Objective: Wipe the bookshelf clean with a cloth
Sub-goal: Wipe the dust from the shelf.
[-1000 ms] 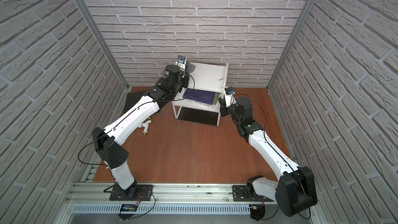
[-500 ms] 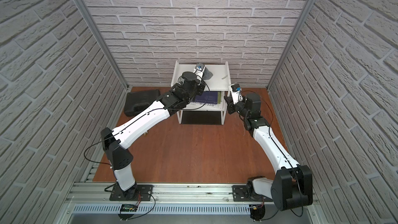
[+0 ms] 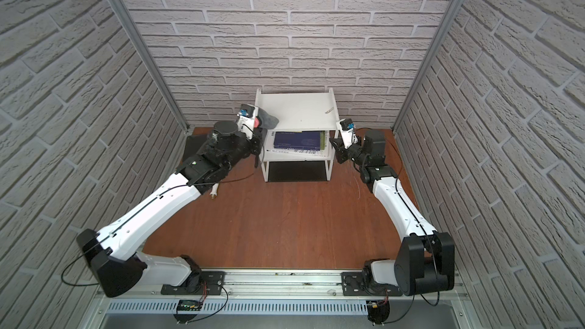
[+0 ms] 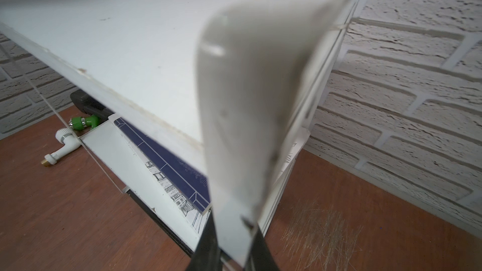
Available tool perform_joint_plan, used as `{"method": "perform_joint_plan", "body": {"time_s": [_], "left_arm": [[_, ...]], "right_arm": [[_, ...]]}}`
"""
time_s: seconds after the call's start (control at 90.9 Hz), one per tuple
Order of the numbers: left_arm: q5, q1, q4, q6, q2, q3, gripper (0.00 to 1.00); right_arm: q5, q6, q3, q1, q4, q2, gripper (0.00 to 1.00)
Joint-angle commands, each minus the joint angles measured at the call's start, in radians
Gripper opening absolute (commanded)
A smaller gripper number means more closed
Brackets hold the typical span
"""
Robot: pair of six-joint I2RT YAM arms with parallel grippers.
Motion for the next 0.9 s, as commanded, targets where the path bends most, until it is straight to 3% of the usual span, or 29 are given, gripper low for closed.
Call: {"method": "perform_joint_plan", "body": {"time_s": [0.0,0.231,0.528,0.66,0.803,0.891], "left_arm": [[0.124,0.068,0.025,-0.075,0.017,-0.051,0.00],[0.227,0.065,0.158,-0.134,-0.032,-0.219,0.00],[0.219,0.169,0.080,-0.115,-0.115,-0.062,0.00],[0.439,0.275,-0.006,-0.170,-0.076,0.052,0.00],[0.562,0.336,-0.091,-0.179,0.098,0.196,0.00],[0.699,0.345,-0.126,-0.167,0.224,0.321,0.00]], "right_arm": [[0.106,0.035,0.011,-0.006,-0.002,0.060,0.03],[0.104,0.076,0.000,-0.006,0.022,0.071,0.03],[0.117,0.059,-0.004,-0.007,0.063,0.073,0.03],[0.118,0.041,-0.017,-0.007,0.057,0.068,0.03],[0.116,0.033,-0.042,-0.006,0.064,0.052,0.03],[0.107,0.034,-0.046,-0.006,0.059,0.047,0.03]]}}
